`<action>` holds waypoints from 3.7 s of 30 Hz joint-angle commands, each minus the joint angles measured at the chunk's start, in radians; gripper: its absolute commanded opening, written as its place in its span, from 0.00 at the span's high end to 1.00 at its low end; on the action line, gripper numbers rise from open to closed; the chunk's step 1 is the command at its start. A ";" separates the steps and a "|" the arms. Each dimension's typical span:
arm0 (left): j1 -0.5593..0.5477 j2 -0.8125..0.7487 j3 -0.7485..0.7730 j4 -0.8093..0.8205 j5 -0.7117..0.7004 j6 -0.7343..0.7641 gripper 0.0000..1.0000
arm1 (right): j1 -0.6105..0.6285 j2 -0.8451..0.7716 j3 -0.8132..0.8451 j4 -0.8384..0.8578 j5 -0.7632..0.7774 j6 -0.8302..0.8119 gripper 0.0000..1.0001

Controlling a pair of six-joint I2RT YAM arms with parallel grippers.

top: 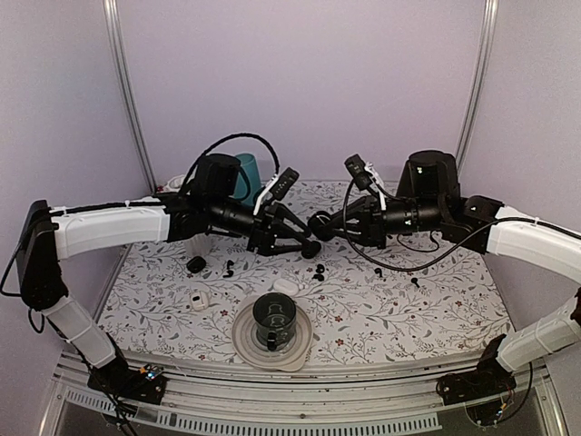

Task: Insert the wireless bluetooth earbuds into the charging case
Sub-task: Pass from the right arm to the left, then open the charging case.

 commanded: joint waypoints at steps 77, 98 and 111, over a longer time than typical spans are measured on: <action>-0.028 -0.180 -0.322 0.800 -0.211 -0.351 1.00 | 0.022 0.058 -0.048 0.506 0.022 0.218 0.27; -0.029 -0.210 -0.343 0.770 -0.170 -0.297 1.00 | 0.016 0.081 0.015 0.431 0.136 0.243 0.26; 0.006 -0.251 -0.397 0.776 -0.329 -0.318 1.00 | 0.011 0.053 0.022 0.382 0.149 0.255 0.25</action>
